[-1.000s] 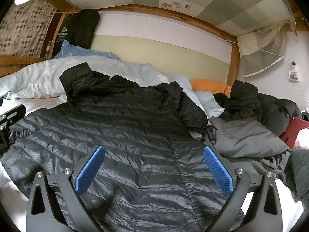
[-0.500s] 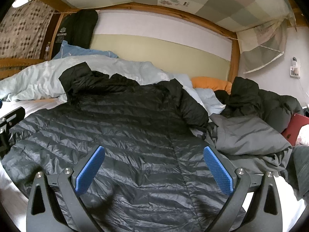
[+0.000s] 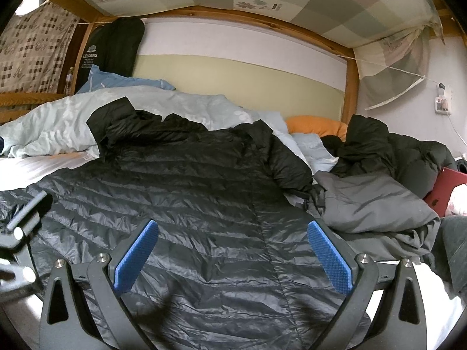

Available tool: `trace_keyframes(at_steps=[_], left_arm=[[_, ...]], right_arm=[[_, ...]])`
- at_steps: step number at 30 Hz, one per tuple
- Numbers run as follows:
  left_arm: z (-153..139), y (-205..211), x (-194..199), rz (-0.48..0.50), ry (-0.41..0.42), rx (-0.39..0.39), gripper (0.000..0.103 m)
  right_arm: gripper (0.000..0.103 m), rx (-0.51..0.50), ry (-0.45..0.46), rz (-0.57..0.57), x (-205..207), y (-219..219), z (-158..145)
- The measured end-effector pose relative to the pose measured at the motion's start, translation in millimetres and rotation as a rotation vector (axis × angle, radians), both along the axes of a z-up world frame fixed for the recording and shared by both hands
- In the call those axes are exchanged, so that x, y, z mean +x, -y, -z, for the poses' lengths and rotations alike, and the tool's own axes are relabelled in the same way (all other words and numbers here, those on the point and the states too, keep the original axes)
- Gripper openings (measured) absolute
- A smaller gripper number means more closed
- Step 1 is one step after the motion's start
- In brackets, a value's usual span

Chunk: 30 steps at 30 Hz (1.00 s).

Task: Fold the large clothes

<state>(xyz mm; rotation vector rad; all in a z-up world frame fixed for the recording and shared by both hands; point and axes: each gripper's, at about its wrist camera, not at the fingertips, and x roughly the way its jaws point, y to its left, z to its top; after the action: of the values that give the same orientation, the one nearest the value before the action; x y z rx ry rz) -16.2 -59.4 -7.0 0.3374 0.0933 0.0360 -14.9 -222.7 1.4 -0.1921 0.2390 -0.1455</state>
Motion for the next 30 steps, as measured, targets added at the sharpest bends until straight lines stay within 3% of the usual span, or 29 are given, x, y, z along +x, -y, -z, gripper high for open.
trace_keyframes(at_steps=[2,5,13,16,21,26,30], left_arm=[[1,4,-3,0.009,0.012,0.022,0.103],[-1,-1,-4,0.025,0.008,-0.008,0.103],[-7,-48,15,0.012,-0.085,-0.26,0.103],[-6,-58,17,0.029,-0.099,-0.313,0.103],[-5,-43,8,0.031,-0.059,-0.245,0.103],[-5,-34,12,0.123,-0.109,-0.218,0.103],[-6,-33,8,0.059,-0.076,-0.212,0.103]], right_arm=[[0.103,0.001,0.0,0.0,0,0,0],[0.103,0.004,-0.001,0.0,0,0,0],[0.103,0.015,0.002,0.0,-1,2,-1],[0.103,0.016,0.003,0.0,-1,3,-1],[0.103,0.016,0.004,0.004,-1,2,-1],[0.103,0.034,0.007,-0.003,-2,7,-2],[0.103,0.047,0.005,-0.005,-1,10,-3]])
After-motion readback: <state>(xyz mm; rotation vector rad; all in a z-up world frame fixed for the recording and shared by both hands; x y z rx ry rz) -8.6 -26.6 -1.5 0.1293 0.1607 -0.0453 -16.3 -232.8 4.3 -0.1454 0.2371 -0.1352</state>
